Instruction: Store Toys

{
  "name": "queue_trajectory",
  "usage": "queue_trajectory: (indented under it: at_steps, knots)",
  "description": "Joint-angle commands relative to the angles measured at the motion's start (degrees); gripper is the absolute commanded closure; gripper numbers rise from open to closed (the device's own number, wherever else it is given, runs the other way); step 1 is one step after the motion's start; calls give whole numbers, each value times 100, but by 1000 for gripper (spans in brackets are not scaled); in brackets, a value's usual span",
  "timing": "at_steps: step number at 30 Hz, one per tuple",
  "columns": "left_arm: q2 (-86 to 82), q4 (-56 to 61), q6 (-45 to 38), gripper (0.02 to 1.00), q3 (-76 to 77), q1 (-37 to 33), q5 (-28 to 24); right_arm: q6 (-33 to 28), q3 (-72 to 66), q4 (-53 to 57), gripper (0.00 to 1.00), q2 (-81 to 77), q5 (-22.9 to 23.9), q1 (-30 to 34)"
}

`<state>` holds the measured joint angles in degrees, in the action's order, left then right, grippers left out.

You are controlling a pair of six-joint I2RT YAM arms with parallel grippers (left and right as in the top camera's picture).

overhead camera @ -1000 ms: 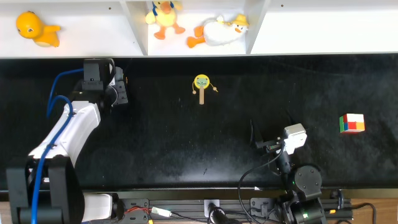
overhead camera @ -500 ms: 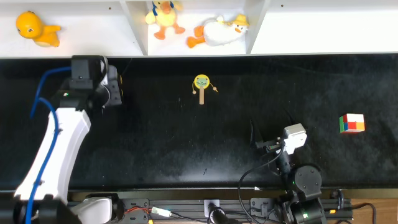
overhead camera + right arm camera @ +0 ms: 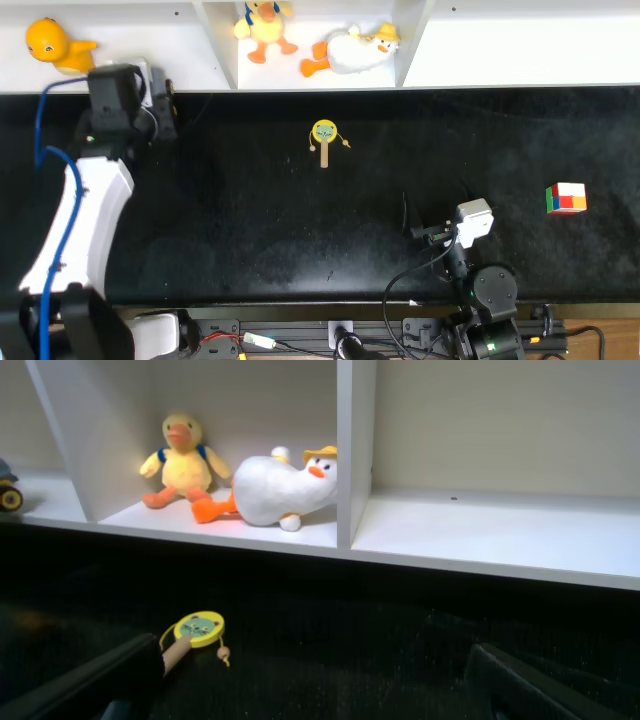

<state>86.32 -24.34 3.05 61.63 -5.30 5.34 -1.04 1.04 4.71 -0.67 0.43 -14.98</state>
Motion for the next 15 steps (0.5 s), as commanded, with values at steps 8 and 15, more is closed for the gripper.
queue_trajectory:
  at_steps: [8, 15]
  knots:
    - [874, 153, -496, 982, 1047, -26, -393, 42, -76, -22, 5, 42, 26, 39]
    - [1128, 485, -293, 982, 1049, -26, -378, 42, -76, -24, 5, 42, 26, 39]
